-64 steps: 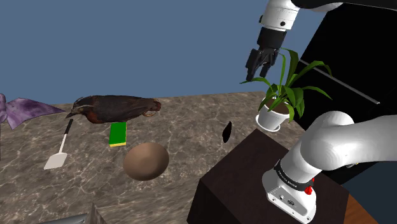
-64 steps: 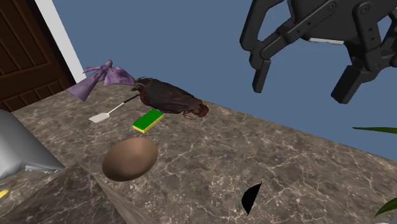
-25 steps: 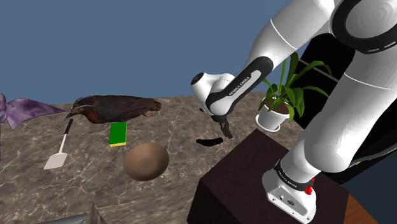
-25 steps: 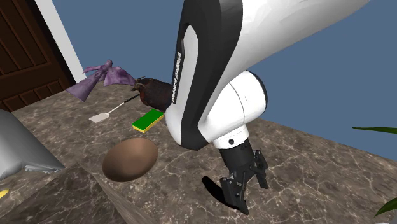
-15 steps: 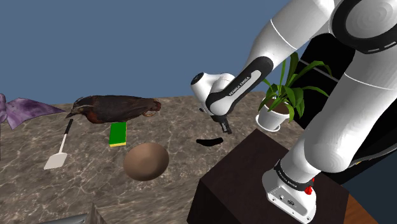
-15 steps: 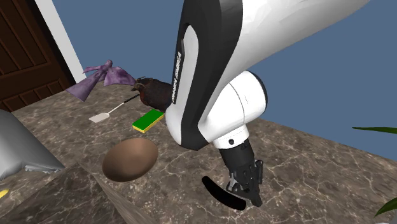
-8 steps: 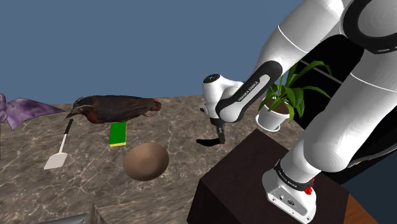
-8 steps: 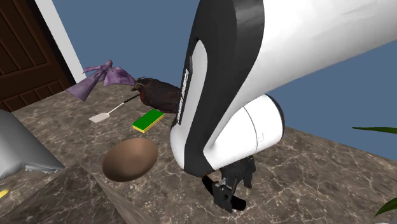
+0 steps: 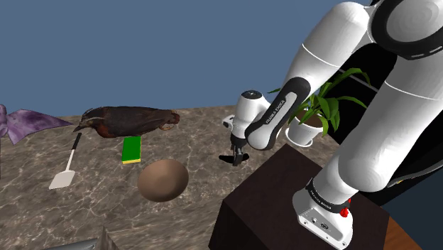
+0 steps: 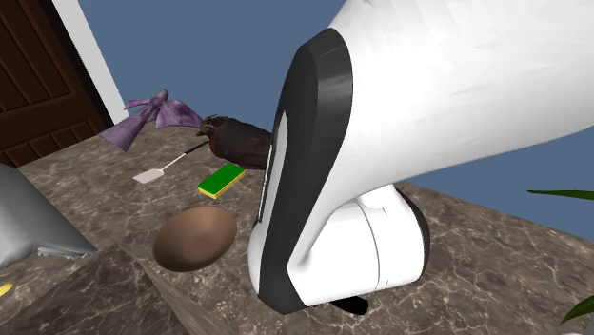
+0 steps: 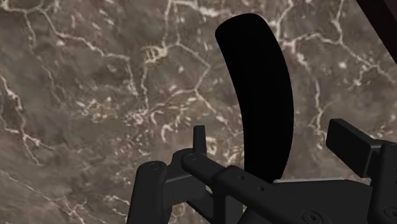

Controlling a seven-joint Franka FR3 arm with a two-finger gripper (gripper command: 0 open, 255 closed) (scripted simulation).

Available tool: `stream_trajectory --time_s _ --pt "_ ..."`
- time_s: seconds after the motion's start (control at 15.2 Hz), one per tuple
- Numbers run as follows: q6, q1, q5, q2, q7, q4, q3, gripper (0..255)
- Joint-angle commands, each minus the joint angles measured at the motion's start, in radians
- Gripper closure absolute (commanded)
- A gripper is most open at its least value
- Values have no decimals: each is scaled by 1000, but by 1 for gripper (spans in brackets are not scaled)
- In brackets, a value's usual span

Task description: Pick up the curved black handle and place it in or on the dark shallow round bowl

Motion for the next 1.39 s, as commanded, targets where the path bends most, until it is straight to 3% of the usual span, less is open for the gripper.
stream_trajectory --time_s 0.0,0.13,0.66,0.73,1.32 --pt "40 6 -27 44 17 7 -15 0" --pt "83 23 -60 98 43 18 -41 0" --pt "83 25 -57 98 41 18 -42 0" --pt "83 25 -57 98 41 18 -42 255" --pt "83 25 -58 98 41 18 -42 255"
